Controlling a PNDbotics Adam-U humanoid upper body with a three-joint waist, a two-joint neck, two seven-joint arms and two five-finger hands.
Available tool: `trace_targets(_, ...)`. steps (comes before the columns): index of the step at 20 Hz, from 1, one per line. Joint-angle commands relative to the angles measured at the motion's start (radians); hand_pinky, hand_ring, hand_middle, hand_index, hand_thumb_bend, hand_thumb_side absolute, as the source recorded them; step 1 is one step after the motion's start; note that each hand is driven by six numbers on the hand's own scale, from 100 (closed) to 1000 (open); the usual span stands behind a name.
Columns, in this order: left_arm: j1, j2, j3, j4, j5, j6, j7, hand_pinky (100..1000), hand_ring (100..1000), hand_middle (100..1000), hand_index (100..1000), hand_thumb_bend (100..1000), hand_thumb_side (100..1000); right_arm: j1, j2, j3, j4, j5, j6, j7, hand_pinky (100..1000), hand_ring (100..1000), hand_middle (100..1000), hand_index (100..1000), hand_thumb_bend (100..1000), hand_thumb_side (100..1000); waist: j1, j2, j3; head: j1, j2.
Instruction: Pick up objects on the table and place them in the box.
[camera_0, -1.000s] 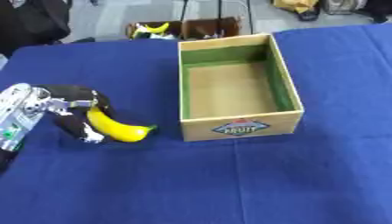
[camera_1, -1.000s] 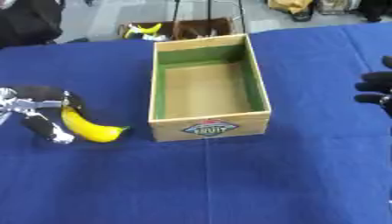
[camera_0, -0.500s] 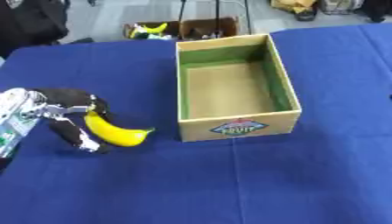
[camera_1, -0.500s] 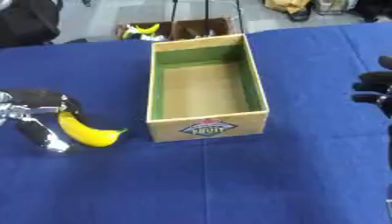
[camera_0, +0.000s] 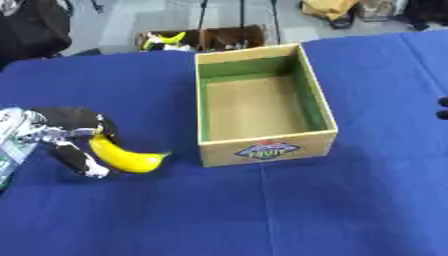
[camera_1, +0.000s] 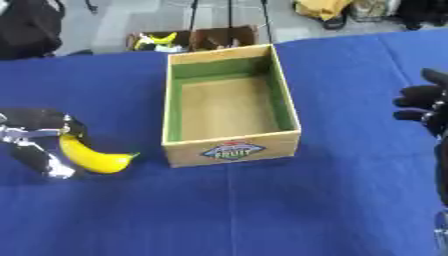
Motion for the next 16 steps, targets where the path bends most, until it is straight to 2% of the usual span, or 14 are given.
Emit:
trace_targets(1, -0.014, 0.036, 0.005, -0.017, -0.012, -0.018, -0.001, 523, 744, 657, 755, 517, 729, -0.003, -0.013, -0.006, -0.011, -0.005, -0.001, -0.002, 626, 673, 635, 859, 100, 1000, -0.004, -0.018, 0.002, -0.007, -0.016)
trace_targets(10, -0.012, 0.039, -0.006, -0.03, -0.068, -0.047, 0.03, 508, 731, 661, 742, 516, 671, -0.006, -0.013, -0.008, -0.01, -0.006, -0.003, -0.002, 626, 674, 635, 859, 100, 1000, -0.007, -0.015, 0.004, -0.002, -0.013)
trace_targets(16, -0.01, 0.038, -0.011, -0.039, -0.117, -0.063, 0.112, 470, 694, 615, 709, 413, 663, -0.007, -0.013, -0.007, -0.009, -0.007, -0.004, 0.001, 627, 674, 634, 859, 100, 1000, -0.009, -0.014, 0.008, -0.002, -0.014)
